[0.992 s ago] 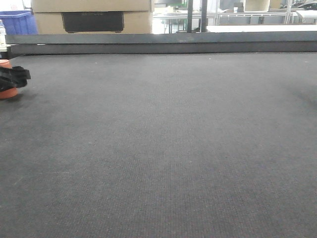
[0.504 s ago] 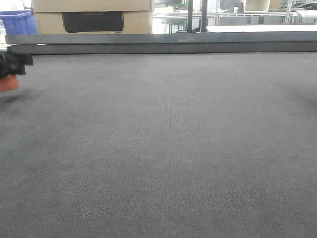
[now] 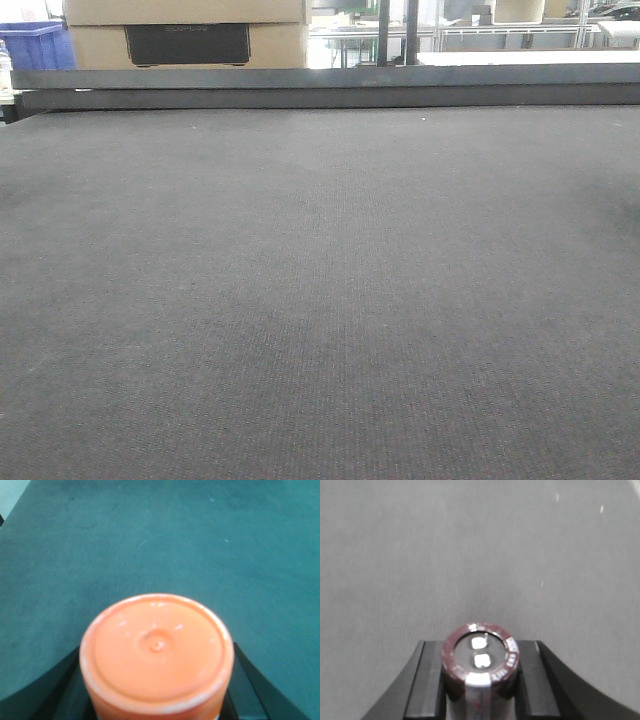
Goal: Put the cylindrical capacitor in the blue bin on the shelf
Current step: 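Lift both held cylinders off the table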
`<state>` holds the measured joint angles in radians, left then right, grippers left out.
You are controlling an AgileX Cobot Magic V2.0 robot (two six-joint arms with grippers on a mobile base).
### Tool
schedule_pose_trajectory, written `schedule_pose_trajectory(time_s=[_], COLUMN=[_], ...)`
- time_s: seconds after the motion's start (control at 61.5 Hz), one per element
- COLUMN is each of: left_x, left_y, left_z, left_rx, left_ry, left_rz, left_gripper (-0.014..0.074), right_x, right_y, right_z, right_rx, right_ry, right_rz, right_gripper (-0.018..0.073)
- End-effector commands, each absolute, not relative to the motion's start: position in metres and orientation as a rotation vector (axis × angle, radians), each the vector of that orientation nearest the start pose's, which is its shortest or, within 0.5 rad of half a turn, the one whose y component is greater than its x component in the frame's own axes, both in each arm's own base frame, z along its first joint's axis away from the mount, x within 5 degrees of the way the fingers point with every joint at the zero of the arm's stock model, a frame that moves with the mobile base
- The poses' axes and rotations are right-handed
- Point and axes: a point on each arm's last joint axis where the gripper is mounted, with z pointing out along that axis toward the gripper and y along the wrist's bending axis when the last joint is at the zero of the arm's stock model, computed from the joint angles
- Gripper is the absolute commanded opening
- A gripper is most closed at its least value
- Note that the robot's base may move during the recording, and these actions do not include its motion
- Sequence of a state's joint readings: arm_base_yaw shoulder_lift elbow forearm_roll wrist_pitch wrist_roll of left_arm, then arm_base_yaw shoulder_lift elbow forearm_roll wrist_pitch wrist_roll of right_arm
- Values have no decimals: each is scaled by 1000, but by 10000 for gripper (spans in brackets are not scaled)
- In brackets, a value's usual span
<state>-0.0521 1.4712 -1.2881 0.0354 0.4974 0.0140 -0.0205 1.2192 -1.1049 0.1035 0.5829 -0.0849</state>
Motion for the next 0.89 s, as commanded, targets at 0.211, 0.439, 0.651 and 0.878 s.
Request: schedule_pose_trajectory(time_s=[0.211,0.439,0.651,0.878], left_x=[252,197,147,103], left_y=[-33,-41,-31,-23], left_z=[414,421,423,439], left_rx=[218,292,275,253], left_ry=[2165,2097,2011,1877], left_rz=[-15,-63,-85,-112], left_gripper=[-111,-111,-111,-111], right_x=[214,164,121,81], right_y=[20,26,22,17], right_z=[380,373,388,405], right_rx=[-137,-195,-194,-196], right_ry=[2122,2039,1894,1729], right_rz=[84,120,127,140], right_gripper=[-162,-162,-162,-162])
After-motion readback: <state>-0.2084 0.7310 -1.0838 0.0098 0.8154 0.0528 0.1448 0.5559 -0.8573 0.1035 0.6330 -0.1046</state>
